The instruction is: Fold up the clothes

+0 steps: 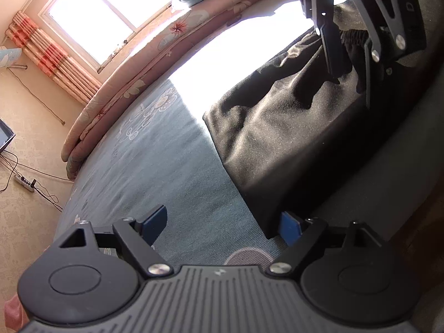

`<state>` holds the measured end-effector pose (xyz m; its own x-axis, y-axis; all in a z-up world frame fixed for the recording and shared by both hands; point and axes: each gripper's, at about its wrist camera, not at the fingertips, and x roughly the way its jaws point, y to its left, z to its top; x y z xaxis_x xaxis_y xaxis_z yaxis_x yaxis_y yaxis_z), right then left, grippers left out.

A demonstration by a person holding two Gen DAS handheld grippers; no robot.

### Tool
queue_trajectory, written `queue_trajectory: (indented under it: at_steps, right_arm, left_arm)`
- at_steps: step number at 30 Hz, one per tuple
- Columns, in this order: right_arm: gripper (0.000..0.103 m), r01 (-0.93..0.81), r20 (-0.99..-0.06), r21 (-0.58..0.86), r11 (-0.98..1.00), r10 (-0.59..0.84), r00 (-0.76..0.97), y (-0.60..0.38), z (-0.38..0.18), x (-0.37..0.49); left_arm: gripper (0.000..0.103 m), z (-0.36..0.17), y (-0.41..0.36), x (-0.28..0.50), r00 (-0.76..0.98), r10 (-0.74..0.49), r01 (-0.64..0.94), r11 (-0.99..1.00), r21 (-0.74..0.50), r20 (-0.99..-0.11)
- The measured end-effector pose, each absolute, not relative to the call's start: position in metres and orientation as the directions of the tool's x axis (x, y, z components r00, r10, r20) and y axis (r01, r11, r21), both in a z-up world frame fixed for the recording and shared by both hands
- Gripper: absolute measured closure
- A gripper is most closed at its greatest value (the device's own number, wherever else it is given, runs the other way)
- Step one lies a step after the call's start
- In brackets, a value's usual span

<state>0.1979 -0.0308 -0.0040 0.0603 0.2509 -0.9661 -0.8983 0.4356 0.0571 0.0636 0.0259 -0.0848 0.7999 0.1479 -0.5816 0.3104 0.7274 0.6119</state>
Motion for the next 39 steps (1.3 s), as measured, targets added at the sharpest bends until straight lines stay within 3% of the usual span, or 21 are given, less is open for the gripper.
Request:
queue_trajectory:
  at_steps: [7, 13, 21, 26, 33, 35, 37, 39]
  right_arm:
    - [0.038, -0.903, -0.974, 0.041, 0.428, 0.219, 0.059, -0.043, -0.013, 0.197]
    - [0.044, -0.943, -0.984, -0.079, 0.324, 0.124, 0.125, -0.061, -0.032, 0.191]
    - [0.044, -0.957, -0.984, -0.106, 0.269, 0.11, 0.14, -0.065, -0.03, 0.189]
    - [0.044, -0.948, -0.982, -0.091, 0.306, 0.129, 0.135, -0.068, -0.023, 0.189]
    - [0.044, -0.894, -0.966, 0.003, 0.448, 0.232, 0.114, -0.085, 0.008, 0.199]
    - [0.048, -0.866, -0.955, 0.043, 0.499, 0.273, 0.111, -0.091, 0.017, 0.207]
    - [0.059, -0.826, -0.939, 0.094, 0.555, 0.326, 0.112, -0.098, 0.026, 0.215]
    - [0.061, -0.793, -0.941, 0.107, 0.599, 0.319, 0.114, -0.104, 0.02, 0.218]
  left_arm:
    - [0.018, -0.084, 0.027, 0.066, 0.789, 0.141, 0.328, 0.726, 0.604, -0.598]
    - [0.018, -0.086, 0.029, 0.072, 0.788, 0.108, 0.36, 0.717, 0.597, -0.606]
    - [0.016, -0.083, 0.037, 0.075, 0.776, 0.087, 0.379, 0.727, 0.573, -0.624]
    - [0.012, -0.08, 0.045, 0.086, 0.74, 0.095, 0.348, 0.793, 0.5, -0.665]
    - [0.012, -0.063, 0.04, 0.078, 0.706, 0.078, 0.435, 0.737, 0.517, -0.704]
    - [0.012, -0.052, 0.042, 0.074, 0.68, 0.062, 0.46, 0.74, 0.491, -0.731]
    - [0.012, -0.041, 0.046, 0.073, 0.65, 0.046, 0.476, 0.753, 0.454, -0.759]
    - [0.012, -0.029, 0.05, 0.078, 0.615, 0.026, 0.477, 0.783, 0.398, -0.788]
